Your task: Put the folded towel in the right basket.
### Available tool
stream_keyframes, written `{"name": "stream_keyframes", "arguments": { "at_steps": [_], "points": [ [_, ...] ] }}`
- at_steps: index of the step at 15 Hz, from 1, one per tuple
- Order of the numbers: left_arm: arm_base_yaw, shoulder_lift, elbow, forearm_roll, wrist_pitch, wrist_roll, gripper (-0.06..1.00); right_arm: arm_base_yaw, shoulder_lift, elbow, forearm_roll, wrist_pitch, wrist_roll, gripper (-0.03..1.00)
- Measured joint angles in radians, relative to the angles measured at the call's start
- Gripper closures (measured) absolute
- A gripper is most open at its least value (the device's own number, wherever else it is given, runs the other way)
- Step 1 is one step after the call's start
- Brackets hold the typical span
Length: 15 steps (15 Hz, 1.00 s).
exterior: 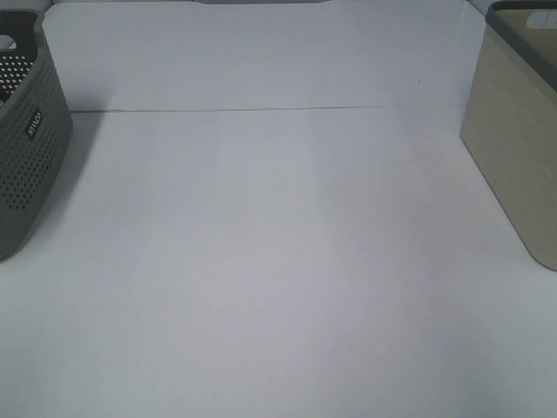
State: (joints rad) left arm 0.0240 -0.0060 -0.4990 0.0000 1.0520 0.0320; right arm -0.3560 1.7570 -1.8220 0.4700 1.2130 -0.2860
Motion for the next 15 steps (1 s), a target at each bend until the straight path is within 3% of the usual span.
{"name": "stream_keyframes", "arguments": {
  "at_steps": [2,6,15],
  "points": [
    [0.000,0.000,0.000,0.000,0.000,0.000,0.06,0.108,-0.072,0.027,-0.097,0.000,0.008,-0.01],
    [0.000,0.000,0.000,0.000,0.000,0.000,0.06,0.212,-0.177,0.179,-0.224,0.001,0.045,-0.01],
    [0.000,0.000,0.000,0.000,0.000,0.000,0.06,0.218,-0.675,0.850,-0.249,-0.001,0.107,-0.01]
  ]
}}
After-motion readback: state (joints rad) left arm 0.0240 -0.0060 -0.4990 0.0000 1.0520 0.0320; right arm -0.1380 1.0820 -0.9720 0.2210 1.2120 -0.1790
